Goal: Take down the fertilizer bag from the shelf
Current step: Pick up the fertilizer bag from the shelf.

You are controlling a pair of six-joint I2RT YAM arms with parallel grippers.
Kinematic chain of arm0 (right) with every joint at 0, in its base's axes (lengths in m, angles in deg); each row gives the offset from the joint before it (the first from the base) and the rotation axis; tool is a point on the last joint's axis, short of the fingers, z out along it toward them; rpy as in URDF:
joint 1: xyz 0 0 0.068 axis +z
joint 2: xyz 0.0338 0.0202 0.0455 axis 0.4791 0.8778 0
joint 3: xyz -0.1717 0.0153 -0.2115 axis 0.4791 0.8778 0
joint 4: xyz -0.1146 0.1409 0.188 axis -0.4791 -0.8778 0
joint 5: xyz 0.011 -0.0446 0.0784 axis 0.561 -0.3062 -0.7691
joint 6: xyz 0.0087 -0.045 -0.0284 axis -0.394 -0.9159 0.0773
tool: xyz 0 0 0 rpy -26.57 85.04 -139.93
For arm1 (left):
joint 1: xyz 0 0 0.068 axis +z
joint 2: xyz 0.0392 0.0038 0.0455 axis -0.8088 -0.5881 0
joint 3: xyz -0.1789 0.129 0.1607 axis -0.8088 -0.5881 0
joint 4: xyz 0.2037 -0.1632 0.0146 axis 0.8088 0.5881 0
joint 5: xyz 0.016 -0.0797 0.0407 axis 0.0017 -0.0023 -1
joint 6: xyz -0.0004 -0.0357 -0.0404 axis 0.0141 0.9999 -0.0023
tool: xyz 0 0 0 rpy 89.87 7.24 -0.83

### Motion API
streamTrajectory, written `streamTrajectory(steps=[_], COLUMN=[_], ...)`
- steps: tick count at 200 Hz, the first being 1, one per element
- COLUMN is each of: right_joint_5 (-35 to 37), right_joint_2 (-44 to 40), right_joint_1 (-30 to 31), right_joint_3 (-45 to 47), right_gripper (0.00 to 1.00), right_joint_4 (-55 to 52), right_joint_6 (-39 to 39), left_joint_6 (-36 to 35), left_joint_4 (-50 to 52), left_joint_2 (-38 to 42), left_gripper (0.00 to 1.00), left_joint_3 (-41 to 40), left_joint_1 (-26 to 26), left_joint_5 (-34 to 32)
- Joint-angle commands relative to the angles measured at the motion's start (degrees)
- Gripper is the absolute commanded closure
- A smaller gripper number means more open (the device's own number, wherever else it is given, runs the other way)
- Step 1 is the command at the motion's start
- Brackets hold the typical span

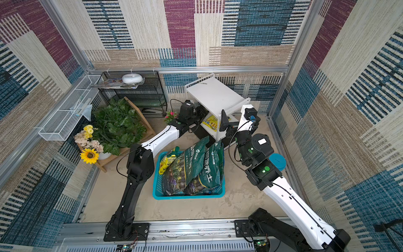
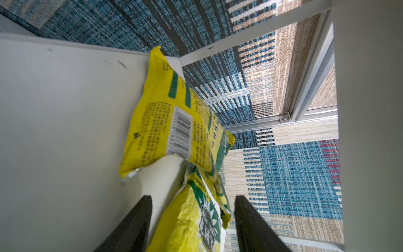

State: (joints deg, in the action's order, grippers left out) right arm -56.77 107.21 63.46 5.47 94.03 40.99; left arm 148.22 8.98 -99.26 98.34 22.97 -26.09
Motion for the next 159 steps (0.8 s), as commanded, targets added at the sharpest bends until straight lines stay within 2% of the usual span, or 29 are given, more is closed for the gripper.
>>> streamTrajectory(steps=[1,30,68,96,104,140,159], right_joint_5=[-0.4,-0.4,-0.5,-0.5,-0.4,-0.4,-0.4], right_joint_2=[-0.2,-0.3,-0.3,-0.3,-0.2,0.3,0.7], right_joint_1=[0.0,-0.1,-0.1,-0.1,-0.1,-0.2,-0.3], right_joint_3=[-0.1,-0.1,-0.2,-0.1,-0.2,-0.2,-0.4], right_gripper=[0.0,0.0,0.0,0.0,0.0,0.0,0.0], right_joint_4=[0.0,0.0,0.0,0.0,0.0,0.0,0.0], right_joint_6=[0.4,0.6,0.5,0.6,0.5,0.4,0.3], left_joint_6=[0.4,0.9,0.4,1.5,1.8,1.5,1.1], left_joint_4=[1.6,1.8,4.5,5.6,5.5,5.8,5.9], left_joint_2=[-2.3,-5.0,-8.0,-11.8,-12.6,-13.2,-12.8], left_gripper=[0.36,0.35,0.24,0.26,0.33,0.99,1.0], left_joint_3=[3.1,7.0,13.1,18.7,19.4,19.5,19.5], left_joint_1=[-0.2,-0.8,-1.7,-2.0,-2.0,-1.9,-1.9], left_joint_5=[1.7,2.4,0.9,0.9,0.7,-1.0,-1.2])
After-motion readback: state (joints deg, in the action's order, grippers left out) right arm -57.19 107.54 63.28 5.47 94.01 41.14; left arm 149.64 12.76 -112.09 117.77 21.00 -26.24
